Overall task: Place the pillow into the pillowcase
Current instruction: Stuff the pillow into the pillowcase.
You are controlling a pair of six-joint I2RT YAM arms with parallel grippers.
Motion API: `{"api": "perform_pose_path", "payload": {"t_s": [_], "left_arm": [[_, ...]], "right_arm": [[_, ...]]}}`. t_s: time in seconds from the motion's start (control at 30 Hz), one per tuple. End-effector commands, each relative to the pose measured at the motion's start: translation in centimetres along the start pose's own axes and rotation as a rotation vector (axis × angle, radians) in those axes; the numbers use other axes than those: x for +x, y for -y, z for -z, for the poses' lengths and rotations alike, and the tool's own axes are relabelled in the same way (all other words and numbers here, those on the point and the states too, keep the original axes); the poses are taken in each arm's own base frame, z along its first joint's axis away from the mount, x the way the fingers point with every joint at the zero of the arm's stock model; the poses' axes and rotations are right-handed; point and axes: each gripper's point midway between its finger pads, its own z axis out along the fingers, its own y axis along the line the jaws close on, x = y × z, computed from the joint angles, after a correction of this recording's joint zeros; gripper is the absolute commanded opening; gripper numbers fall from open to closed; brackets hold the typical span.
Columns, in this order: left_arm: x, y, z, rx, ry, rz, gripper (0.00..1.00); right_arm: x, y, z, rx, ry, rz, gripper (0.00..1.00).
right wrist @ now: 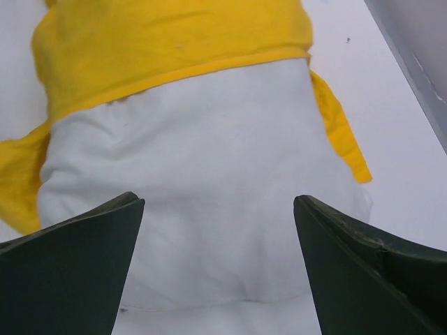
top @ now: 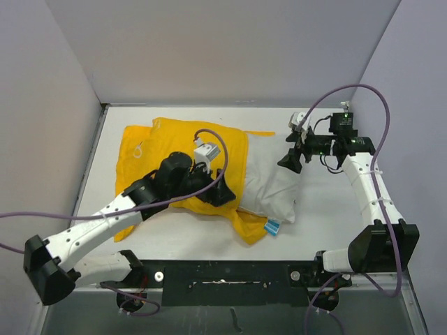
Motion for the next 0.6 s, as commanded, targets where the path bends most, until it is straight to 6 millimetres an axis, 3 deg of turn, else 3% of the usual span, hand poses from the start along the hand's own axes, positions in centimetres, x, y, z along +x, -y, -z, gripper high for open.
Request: {"api": "perform_pose_path", "payload": {"t_s": [0.0,0.07,0.2,0.37,0.57], "left_arm": [[-5.3,-4.4,-1.7,-0.338,-0.011,-0.119,0.67],[-8.1,-4.6,-2.9,-0.404,0.006,-0.17,0.64],[-10.1,-5.9,-5.7,-0.515,-0.007,-0.27,0.56],[-11.9,-6.3,-8.4,-0.582,-0.007,-0.333,0.46],[-13.0,-6.7,-11.2,-0.631,-0.015,-0.396,0.44]], "right_arm": [[-0.1,4.9,-1.9,0.159,0.073,-0.211,0.93],[2.6,5.2,-3.4,0.179,0.061,-0.288,0.93],[6.3,4.7,-5.6,0.148,0.03,-0.393,0.86],[7.6,4.2,-6.7,0.149,-0.019,-0.384,0.46],[6.8,3.4,-6.4,0.104,0.012,-0.373,0.2]]}}
